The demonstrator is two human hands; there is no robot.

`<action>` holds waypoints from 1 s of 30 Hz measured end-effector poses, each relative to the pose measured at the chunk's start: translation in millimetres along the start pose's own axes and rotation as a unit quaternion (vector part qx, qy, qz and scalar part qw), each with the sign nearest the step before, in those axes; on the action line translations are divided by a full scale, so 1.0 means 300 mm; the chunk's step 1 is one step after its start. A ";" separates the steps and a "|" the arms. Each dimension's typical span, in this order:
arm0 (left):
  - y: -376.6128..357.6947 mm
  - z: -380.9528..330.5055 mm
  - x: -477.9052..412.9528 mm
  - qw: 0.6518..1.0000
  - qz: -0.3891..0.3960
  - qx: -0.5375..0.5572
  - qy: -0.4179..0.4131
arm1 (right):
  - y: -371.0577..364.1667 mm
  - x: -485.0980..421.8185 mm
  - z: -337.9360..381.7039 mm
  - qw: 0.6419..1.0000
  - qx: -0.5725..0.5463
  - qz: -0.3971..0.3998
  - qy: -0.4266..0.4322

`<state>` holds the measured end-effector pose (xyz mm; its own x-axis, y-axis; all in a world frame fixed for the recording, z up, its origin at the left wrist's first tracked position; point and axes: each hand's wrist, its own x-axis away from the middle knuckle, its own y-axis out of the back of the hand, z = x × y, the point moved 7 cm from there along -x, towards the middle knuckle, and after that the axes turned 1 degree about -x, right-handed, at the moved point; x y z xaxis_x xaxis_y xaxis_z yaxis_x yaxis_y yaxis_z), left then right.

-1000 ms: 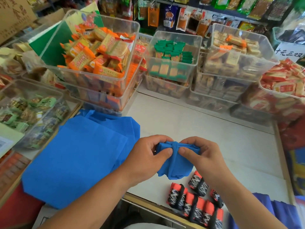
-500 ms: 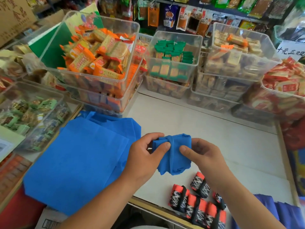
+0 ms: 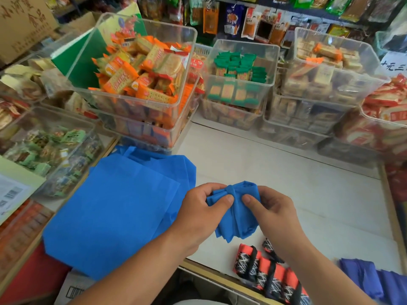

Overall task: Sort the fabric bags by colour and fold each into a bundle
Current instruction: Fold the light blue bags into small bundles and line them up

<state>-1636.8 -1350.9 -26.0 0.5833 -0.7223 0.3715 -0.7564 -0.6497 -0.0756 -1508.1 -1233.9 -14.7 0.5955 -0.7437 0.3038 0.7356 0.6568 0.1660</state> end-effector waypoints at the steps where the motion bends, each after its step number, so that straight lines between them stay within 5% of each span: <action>1: 0.001 -0.004 -0.002 1.000 0.008 0.003 0.000 | -0.002 -0.001 0.002 1.000 -0.003 0.004 -0.001; 11: 0.001 0.052 -0.010 0.999 0.038 0.012 -0.003 | 0.011 -0.020 -0.037 0.999 0.013 -0.009 -0.027; 17: 0.031 0.055 -0.006 0.999 -0.010 -0.017 -0.026 | -0.001 -0.031 -0.024 0.998 -0.013 0.039 -0.039; 23: 0.005 0.069 0.013 0.999 0.011 0.049 0.020 | 0.000 -0.040 -0.025 0.998 0.038 -0.040 -0.028; 30: 0.011 0.094 0.018 1.000 0.011 -0.009 0.012 | -0.011 -0.037 -0.027 0.996 0.048 -0.063 -0.043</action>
<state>-1627.6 -1363.7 -50.5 0.5592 -0.7307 0.3915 -0.7747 -0.6288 -0.0671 -1514.5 -1228.9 -26.3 0.4672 -0.8104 0.3536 0.7661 0.5707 0.2957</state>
